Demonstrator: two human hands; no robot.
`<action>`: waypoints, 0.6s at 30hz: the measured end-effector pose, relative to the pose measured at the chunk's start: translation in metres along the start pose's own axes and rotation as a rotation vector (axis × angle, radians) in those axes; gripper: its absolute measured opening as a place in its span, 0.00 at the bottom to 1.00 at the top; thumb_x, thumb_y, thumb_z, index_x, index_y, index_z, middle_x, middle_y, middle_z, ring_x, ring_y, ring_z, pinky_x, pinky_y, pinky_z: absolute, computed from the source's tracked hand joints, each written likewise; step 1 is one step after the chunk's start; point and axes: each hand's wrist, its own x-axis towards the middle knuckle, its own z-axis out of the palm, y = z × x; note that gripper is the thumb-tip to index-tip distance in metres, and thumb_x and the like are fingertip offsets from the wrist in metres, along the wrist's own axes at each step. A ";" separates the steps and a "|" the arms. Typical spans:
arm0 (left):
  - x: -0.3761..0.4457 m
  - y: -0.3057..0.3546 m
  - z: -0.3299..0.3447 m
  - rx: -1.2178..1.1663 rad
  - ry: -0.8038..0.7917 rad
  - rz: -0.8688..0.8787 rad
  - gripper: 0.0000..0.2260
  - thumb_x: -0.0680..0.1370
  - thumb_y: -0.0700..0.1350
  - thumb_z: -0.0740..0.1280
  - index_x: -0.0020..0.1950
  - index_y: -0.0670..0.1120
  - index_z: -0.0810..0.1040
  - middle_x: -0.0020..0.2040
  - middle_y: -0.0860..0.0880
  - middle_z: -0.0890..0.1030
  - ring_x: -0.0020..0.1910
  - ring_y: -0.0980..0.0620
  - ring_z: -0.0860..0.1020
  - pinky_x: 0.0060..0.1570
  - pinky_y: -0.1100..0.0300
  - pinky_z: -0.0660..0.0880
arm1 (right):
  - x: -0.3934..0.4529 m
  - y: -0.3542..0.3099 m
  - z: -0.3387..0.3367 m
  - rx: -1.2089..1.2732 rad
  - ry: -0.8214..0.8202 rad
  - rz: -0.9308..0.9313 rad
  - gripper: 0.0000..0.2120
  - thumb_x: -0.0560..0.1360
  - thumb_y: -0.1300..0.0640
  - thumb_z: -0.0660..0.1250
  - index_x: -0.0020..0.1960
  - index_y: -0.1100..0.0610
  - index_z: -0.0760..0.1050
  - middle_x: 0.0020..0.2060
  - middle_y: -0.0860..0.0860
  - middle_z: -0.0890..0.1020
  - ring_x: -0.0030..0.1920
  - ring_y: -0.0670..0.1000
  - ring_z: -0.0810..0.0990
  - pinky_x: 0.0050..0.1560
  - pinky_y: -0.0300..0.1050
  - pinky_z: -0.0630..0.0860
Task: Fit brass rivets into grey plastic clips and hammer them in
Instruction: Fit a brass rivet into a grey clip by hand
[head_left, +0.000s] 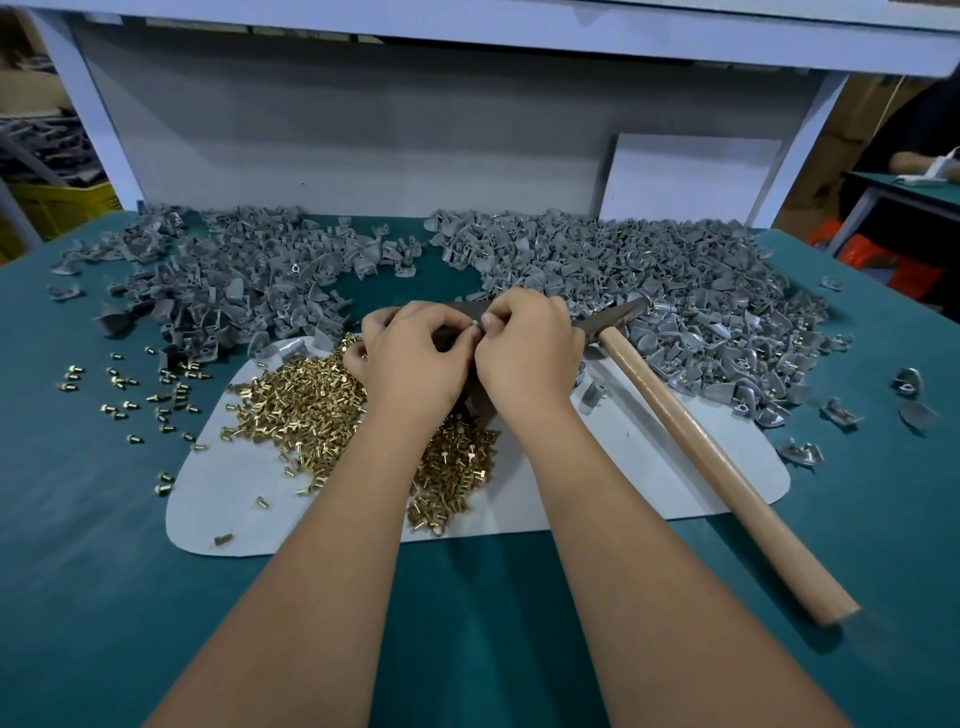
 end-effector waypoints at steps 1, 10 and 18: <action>0.000 0.000 0.000 -0.003 -0.001 0.002 0.03 0.77 0.55 0.67 0.44 0.61 0.80 0.50 0.63 0.75 0.66 0.51 0.63 0.59 0.50 0.54 | 0.000 0.001 0.000 0.019 0.005 -0.001 0.08 0.77 0.57 0.64 0.40 0.48 0.72 0.43 0.45 0.78 0.54 0.50 0.70 0.48 0.45 0.56; 0.001 0.000 -0.003 -0.025 -0.014 0.002 0.02 0.77 0.54 0.68 0.45 0.62 0.80 0.54 0.62 0.79 0.66 0.50 0.65 0.65 0.43 0.57 | -0.004 0.001 0.001 0.044 0.052 0.003 0.09 0.76 0.58 0.65 0.39 0.46 0.75 0.39 0.43 0.76 0.53 0.49 0.70 0.47 0.45 0.55; 0.000 0.002 -0.004 -0.043 -0.038 0.009 0.03 0.77 0.53 0.67 0.46 0.61 0.80 0.55 0.61 0.79 0.67 0.49 0.66 0.65 0.42 0.56 | -0.001 -0.003 -0.002 0.042 -0.009 0.059 0.09 0.75 0.58 0.65 0.38 0.47 0.74 0.31 0.40 0.65 0.53 0.49 0.69 0.47 0.47 0.57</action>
